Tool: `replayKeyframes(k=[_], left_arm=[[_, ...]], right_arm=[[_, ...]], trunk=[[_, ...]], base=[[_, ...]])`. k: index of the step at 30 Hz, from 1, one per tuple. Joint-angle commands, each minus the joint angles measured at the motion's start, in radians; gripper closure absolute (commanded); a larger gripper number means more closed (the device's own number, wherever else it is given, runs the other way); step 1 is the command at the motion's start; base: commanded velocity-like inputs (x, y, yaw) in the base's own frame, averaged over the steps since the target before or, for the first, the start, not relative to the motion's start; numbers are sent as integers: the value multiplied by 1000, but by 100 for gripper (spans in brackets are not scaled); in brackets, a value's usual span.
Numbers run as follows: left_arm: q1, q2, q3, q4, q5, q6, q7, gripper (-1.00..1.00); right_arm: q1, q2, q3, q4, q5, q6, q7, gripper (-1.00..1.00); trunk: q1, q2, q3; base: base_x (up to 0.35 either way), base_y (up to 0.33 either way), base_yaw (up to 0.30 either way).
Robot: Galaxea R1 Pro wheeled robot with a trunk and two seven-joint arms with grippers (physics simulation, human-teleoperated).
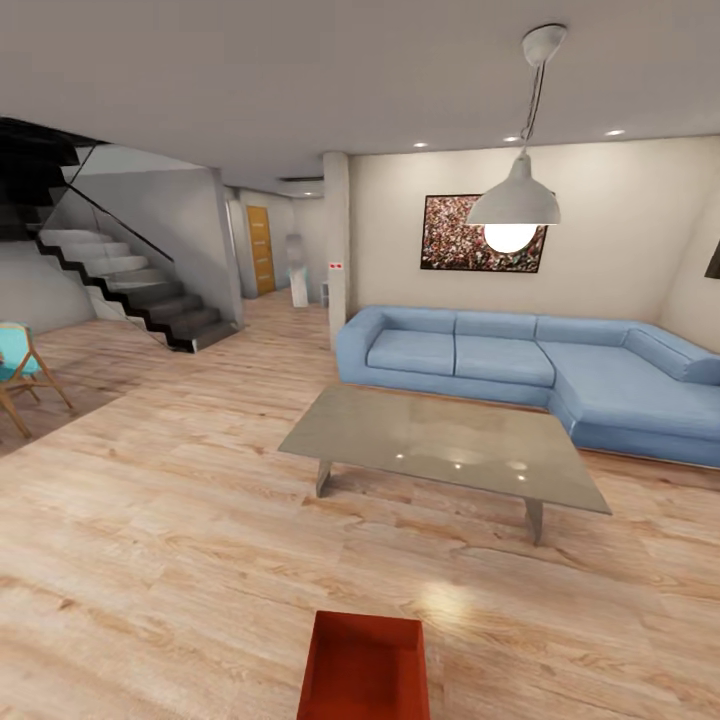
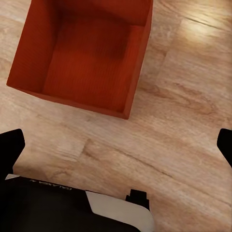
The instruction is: Move the two storage containers from the living room to the garage. In the garage, place one container on the floor and stack the other container on top of it (either order is fine).
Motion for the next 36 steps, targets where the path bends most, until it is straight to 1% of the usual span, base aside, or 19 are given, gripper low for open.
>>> replayKeyframes(k=[1, 14, 27, 36], left_arm=[[-1, 0, 1, 4, 5, -6, -2, -100], [-1, 0, 1, 4, 5, -6, -3, -100], [-1, 0, 1, 4, 5, -6, -3, -100], [-1, 0, 1, 4, 5, -6, -2, -100]], right_arm=[[-1, -1, -9, 4, 10, -7, 1, -100], [-1, -1, -9, 4, 10, -6, 2, -100], [-1, -1, -9, 4, 9, -6, 2, -100], [-1, -1, -9, 4, 9, -7, 2, -100]], trunk=[[0, -1, -1], [0, -1, -1], [0, -1, -1], [0, -1, -1]], base=[[0, 0, 8], [205, 123, -9], [11, 6, -234], [0, 0, -49]])
